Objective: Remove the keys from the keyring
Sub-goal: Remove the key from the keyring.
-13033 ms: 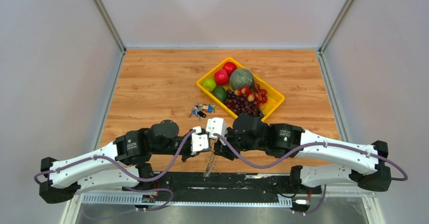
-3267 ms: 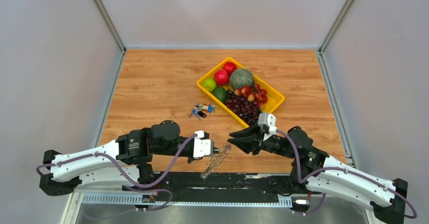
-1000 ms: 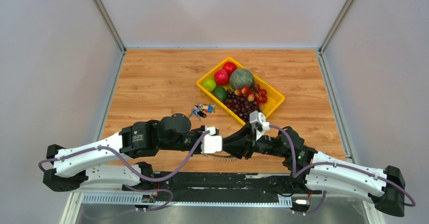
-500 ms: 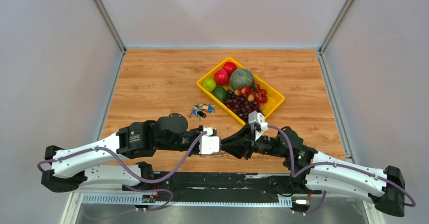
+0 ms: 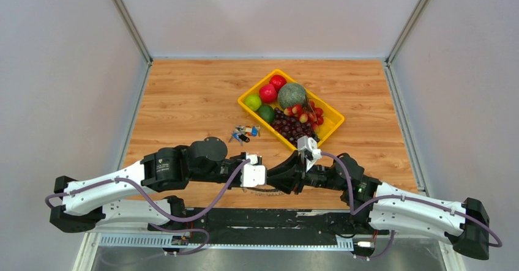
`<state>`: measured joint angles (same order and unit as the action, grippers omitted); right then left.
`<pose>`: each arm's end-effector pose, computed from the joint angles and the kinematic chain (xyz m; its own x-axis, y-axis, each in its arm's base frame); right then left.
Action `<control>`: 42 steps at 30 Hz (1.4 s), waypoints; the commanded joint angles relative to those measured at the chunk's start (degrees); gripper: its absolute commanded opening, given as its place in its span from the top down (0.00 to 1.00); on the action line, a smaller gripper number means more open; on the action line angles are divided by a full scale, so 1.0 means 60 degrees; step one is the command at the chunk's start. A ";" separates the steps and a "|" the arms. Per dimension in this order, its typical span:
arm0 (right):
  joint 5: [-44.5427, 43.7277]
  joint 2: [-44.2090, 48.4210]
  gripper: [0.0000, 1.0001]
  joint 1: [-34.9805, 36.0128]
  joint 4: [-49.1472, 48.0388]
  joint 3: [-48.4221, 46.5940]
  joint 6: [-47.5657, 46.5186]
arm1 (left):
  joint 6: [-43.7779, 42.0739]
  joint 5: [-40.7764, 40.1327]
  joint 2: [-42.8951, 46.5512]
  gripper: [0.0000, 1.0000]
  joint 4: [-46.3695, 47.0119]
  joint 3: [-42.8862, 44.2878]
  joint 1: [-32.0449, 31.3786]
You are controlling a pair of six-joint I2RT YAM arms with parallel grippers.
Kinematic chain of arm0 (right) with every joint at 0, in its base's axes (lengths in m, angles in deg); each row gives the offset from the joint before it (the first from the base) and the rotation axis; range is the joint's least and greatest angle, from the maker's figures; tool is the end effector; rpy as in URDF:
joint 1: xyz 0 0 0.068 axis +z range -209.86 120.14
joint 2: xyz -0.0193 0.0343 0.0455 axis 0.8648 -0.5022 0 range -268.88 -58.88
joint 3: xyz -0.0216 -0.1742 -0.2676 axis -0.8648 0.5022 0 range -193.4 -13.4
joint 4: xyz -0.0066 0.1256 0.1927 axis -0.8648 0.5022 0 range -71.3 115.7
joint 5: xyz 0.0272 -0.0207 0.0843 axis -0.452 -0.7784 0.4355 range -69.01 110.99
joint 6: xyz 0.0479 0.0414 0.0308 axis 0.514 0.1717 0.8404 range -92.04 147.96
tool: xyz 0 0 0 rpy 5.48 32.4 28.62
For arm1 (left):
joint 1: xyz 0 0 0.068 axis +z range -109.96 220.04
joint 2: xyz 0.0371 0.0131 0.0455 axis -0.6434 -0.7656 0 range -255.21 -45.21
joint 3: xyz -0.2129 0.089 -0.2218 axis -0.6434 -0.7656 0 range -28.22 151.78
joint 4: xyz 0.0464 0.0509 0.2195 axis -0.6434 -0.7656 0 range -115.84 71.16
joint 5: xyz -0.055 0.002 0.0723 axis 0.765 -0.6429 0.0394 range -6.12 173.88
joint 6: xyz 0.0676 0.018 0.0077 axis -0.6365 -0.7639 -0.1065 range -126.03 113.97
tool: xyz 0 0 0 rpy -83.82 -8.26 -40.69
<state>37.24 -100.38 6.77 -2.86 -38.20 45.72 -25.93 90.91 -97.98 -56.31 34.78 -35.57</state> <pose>0.0385 0.1297 0.3284 -0.2704 0.1123 -0.9562 -0.9549 0.0953 0.2813 0.0292 -0.1419 0.3989 0.2293 0.4651 -0.8550 0.9681 -0.0182 0.2498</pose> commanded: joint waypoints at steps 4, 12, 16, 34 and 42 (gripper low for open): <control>0.0360 0.0378 0.71 0.0050 -0.0619 -0.0410 0.0156 | -0.0168 0.0113 0.0156 1.00 0.0471 0.0045 0.0015; 0.0453 0.0350 0.94 0.0057 -0.0813 -0.0410 0.0187 | -0.0133 0.0167 0.0181 1.00 0.0447 0.0062 0.0019; 0.0364 0.0375 1.00 0.0053 -0.0832 -0.0445 0.0175 | -0.0101 0.0224 0.0170 1.00 0.0455 0.0024 0.0019; 0.0538 -0.0154 1.00 0.0085 0.4295 -0.3339 -0.4329 | -0.0186 -0.0264 -0.0148 1.00 -0.0279 0.0261 0.0019; 0.0898 -0.0133 0.89 0.0130 0.5356 -0.3760 -0.7342 | -0.0404 -0.1065 -0.0026 1.00 0.0297 -0.0302 0.0019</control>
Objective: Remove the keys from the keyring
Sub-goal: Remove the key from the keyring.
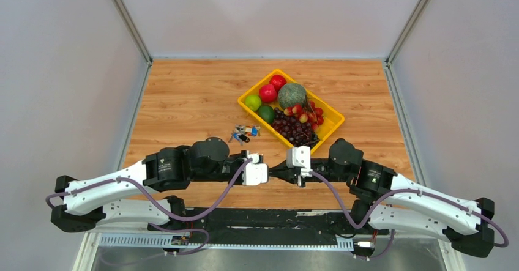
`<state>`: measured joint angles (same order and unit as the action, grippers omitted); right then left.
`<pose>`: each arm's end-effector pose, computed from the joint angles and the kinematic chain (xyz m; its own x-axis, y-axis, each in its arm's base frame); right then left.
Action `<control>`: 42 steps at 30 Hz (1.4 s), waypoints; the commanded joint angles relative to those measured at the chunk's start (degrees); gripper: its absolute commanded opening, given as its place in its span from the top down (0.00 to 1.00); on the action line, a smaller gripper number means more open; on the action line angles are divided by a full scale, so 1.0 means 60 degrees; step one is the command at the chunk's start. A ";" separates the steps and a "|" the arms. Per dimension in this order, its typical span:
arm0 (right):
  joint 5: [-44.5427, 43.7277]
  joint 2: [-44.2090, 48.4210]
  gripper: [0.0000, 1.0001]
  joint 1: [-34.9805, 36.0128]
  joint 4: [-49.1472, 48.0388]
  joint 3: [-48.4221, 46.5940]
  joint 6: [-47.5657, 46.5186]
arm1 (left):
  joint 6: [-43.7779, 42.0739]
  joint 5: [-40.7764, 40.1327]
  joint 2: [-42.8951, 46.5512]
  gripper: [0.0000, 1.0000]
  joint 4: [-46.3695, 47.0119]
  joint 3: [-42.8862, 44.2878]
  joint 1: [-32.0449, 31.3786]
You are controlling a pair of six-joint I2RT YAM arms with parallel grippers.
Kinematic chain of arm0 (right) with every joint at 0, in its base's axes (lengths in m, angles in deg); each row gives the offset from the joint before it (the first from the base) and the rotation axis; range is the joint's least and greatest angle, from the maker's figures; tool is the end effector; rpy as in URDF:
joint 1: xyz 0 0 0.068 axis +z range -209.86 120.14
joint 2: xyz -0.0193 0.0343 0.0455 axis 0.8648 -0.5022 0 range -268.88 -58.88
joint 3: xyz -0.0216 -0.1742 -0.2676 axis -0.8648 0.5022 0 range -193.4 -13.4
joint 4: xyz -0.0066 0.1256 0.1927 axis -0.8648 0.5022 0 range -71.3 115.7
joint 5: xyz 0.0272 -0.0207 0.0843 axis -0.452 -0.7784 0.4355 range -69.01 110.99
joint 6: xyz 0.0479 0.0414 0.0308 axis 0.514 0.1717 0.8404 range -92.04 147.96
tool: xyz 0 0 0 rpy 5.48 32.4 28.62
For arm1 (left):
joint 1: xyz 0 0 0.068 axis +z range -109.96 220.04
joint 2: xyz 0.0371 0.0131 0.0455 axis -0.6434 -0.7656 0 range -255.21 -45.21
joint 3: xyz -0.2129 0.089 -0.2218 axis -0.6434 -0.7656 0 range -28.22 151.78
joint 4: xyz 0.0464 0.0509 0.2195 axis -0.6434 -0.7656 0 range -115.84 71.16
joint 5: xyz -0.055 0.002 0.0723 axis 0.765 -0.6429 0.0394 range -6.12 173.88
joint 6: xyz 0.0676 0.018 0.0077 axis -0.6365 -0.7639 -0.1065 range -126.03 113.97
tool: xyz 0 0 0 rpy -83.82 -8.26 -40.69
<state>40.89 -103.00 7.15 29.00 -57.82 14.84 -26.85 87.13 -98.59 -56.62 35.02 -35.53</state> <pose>0.0338 0.1298 0.3700 0.1602 -0.1689 -0.9725 -0.9859 0.0210 -0.1661 0.0336 -0.1437 0.3981 0.2389 0.4952 -0.8353 0.9569 0.0260 0.2891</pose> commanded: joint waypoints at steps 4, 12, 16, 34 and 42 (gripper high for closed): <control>-0.0049 0.0503 0.90 0.0069 0.0121 -0.0409 -0.2890 | -0.0553 -0.0891 0.0259 1.00 0.1068 -0.1028 0.0081; -0.0232 0.0264 1.00 0.0061 0.0384 -0.0420 -0.2722 | -0.0842 -0.1074 0.1032 1.00 0.2463 -0.1867 0.0225; -0.0763 0.0115 0.90 0.0058 0.0314 -0.0286 -0.2193 | -0.0978 -0.0837 0.1175 1.00 0.2382 -0.1783 0.0230; -0.1610 -0.0381 0.71 0.0054 -0.2300 0.0917 -0.0416 | -0.1873 -0.0807 0.1518 1.00 0.2529 -0.1919 0.0232; -0.1075 -0.0546 0.72 0.0055 -0.2318 0.0869 0.0059 | -0.2461 -0.1245 0.1188 1.00 0.2040 -0.1612 0.0228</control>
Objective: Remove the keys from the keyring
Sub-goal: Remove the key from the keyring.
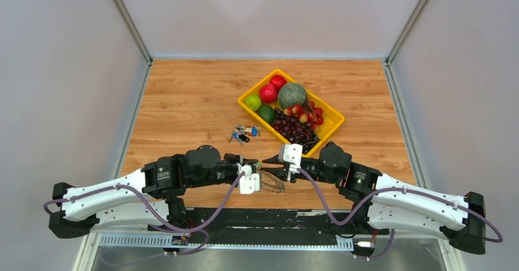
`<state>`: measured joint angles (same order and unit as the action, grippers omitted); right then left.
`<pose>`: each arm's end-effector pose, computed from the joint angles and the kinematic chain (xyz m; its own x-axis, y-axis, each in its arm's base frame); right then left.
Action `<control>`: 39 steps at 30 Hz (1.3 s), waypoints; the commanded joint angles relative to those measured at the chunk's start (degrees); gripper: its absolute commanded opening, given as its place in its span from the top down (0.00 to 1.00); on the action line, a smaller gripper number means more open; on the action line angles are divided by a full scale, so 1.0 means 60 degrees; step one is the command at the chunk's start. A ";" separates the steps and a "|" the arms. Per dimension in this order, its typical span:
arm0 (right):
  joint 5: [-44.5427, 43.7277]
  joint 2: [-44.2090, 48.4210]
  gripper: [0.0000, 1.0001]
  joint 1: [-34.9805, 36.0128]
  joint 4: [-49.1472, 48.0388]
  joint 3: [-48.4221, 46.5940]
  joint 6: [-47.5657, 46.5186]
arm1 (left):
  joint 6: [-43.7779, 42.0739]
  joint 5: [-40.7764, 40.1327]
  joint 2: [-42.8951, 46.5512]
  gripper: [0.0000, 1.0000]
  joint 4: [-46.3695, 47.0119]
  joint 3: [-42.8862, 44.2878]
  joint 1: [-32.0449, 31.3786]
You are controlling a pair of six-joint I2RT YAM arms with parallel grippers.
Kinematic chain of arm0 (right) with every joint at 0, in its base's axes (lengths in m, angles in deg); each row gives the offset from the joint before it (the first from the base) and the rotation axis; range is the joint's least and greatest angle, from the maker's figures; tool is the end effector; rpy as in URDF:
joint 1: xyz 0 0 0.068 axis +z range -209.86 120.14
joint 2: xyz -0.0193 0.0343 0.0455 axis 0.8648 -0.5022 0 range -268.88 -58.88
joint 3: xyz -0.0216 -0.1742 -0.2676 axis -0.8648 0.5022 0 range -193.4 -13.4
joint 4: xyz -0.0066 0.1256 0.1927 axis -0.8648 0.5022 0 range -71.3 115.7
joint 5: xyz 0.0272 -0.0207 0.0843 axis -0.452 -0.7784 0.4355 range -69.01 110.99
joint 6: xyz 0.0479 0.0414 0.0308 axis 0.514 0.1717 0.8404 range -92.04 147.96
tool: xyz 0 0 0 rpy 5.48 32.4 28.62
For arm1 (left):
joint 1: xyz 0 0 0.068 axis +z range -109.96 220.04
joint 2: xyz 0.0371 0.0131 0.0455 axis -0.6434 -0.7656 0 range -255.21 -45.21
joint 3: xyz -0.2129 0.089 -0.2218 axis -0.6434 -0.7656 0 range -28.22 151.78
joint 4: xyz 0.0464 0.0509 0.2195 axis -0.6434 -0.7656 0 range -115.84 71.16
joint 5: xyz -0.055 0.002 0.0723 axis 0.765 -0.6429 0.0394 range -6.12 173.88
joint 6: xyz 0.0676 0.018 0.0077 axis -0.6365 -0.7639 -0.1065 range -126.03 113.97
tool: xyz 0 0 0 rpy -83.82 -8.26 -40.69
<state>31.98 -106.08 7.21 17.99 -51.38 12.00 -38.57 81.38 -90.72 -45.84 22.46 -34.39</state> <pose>0.0502 0.1469 0.3489 0.2135 -0.1884 -0.9586 -0.9557 0.1634 -0.2449 0.0368 -0.1226 0.3664 0.4276 0.4673 -0.7738 0.8559 0.0662 0.5129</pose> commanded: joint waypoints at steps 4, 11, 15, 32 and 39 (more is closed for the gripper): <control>0.0435 -0.0029 0.72 0.0043 -0.0482 -0.0168 0.0812 | -0.0883 -0.0594 -0.0357 1.00 0.0033 0.0700 0.0041; 0.0088 -0.0248 0.74 0.0050 -0.0496 -0.0174 0.1011 | -0.1580 -0.0857 -0.0644 1.00 0.0323 0.0643 0.0031; -0.0662 -0.0372 0.76 0.0039 -0.0557 -0.0178 0.1160 | -0.1887 -0.0683 -0.0470 1.00 0.0909 0.0311 0.0036; -0.1645 -0.0128 1.00 0.0032 -0.0236 -0.0328 0.0881 | -0.2845 -0.0665 -0.0262 1.00 0.2066 -0.0787 0.0288; -0.2417 -0.0807 1.00 0.0365 0.2256 -0.1778 -0.1392 | -0.2657 -0.0076 -0.0317 1.00 0.2441 -0.1226 0.0570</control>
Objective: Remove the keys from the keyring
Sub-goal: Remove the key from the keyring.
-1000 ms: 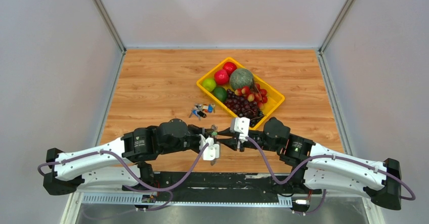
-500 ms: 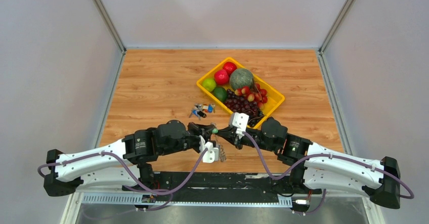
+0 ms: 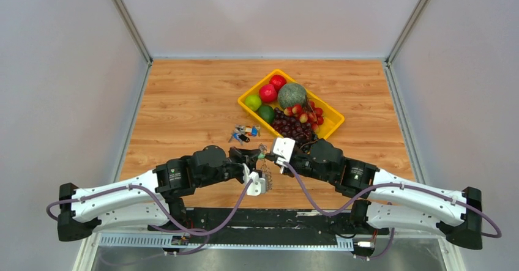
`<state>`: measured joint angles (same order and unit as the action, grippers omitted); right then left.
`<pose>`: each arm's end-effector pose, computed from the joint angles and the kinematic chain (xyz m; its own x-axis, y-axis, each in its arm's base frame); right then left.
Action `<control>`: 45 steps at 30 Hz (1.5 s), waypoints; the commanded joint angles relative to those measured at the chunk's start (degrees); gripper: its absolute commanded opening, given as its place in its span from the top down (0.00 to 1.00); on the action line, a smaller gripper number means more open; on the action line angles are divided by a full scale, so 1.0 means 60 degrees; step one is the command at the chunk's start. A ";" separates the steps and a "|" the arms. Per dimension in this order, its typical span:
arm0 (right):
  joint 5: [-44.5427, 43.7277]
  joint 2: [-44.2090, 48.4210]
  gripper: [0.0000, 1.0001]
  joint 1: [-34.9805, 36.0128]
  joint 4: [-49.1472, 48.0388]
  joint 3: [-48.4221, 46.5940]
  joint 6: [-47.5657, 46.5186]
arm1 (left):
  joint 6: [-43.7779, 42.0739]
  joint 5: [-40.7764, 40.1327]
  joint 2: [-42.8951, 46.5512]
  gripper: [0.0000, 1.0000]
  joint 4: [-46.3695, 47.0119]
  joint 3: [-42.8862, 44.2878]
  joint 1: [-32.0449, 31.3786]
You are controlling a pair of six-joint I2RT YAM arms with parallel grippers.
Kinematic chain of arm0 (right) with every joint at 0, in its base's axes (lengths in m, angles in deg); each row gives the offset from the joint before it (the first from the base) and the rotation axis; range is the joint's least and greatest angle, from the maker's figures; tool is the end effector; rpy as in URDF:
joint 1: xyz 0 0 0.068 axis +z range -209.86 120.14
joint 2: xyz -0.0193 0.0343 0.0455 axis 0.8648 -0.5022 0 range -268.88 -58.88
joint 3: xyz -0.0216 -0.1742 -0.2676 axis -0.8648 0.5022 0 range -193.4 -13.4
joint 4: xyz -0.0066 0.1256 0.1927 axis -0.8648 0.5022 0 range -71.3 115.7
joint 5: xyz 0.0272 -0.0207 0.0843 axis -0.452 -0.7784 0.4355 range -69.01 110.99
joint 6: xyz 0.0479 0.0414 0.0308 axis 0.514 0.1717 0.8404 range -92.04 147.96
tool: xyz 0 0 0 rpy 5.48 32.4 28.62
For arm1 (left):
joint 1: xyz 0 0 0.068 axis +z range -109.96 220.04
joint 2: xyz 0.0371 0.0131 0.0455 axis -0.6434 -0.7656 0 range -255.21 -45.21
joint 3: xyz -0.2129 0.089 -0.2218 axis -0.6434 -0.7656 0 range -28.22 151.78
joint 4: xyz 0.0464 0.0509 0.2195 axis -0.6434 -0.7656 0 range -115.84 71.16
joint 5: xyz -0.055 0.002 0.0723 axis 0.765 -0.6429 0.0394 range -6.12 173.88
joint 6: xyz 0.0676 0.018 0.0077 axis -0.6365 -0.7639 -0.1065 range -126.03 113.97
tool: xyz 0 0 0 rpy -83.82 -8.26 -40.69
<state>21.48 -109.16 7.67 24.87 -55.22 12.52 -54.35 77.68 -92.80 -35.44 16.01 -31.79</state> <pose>0.0628 0.1530 0.3490 0.1539 -0.3246 -0.9332 -0.9194 0.2990 -0.2556 0.0518 -0.1376 0.3470 0.6110 0.5193 -0.5975 0.6867 0.0279 0.7264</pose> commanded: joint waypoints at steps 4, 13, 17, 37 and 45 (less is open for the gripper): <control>-0.1212 -0.0776 1.00 0.0883 0.1900 -0.1761 -0.2496 | 0.0208 0.0908 -0.0027 1.00 0.1061 -0.0378 0.0346; -0.1708 -0.0381 0.75 0.1145 0.1550 -0.1257 -0.1827 | 0.0420 0.0974 0.0025 1.00 0.1483 -0.0617 0.0484; -0.2082 0.0346 0.73 0.1112 0.0690 -0.0408 -0.1082 | 0.0431 0.0974 0.0132 1.00 0.1561 -0.0672 0.0508; -0.3078 0.1421 0.78 0.1067 -0.4362 0.2868 0.2517 | 0.0489 0.0974 0.0409 1.00 0.1863 -0.0911 0.0534; -0.2666 0.0647 0.80 0.1067 -0.4553 0.2653 0.2519 | 0.0443 0.0974 0.0461 1.00 0.1908 -0.0955 0.0528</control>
<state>3.58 -104.14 14.10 1.14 -38.13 26.42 -52.40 82.38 -91.23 -28.40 10.04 -28.86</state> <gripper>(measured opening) 0.207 0.020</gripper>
